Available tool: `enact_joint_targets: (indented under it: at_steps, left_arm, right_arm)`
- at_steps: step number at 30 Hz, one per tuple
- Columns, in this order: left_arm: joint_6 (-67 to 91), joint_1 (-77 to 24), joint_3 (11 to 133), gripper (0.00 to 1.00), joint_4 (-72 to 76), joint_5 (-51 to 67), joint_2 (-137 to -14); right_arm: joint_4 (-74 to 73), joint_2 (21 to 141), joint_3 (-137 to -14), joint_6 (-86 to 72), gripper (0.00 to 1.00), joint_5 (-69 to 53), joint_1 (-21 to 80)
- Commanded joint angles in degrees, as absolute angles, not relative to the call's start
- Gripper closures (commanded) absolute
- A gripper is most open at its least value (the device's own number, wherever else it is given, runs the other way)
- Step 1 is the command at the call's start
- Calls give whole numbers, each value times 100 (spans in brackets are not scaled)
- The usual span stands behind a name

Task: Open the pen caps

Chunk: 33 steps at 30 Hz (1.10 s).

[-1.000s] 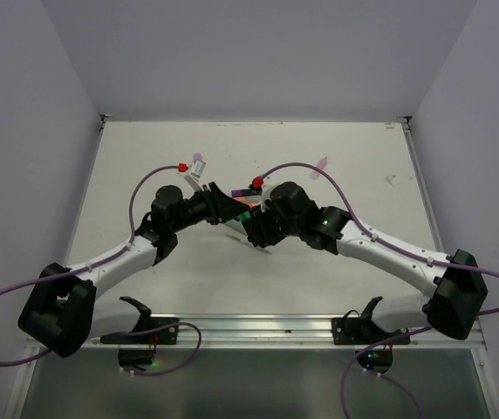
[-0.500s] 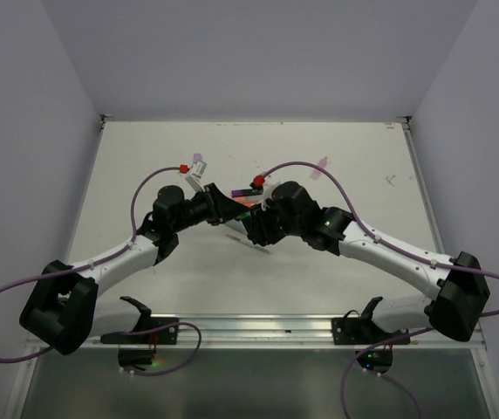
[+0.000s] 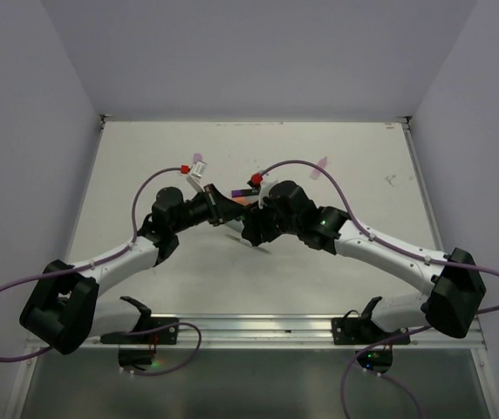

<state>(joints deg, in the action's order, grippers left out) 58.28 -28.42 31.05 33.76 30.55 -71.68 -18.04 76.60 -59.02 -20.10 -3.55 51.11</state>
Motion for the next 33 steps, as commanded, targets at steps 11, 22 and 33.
enact_joint_targets:
  at_steps: [11,22,33]
  left_arm:
    - [5733,-2769,3646,100,2727,2314,-6988]
    - [5221,-1189,5290,100,2119,1932,-7778]
    - [5362,-835,5256,100,2268,1934,-7655]
  right_arm:
    - [-1432,8094,-5907,-2249,100,-185,5255]
    - [-1407,7937,-5406,-2707,100,-62,5546]
    - [-1108,8156,-5186,-2856,100,-361,5686]
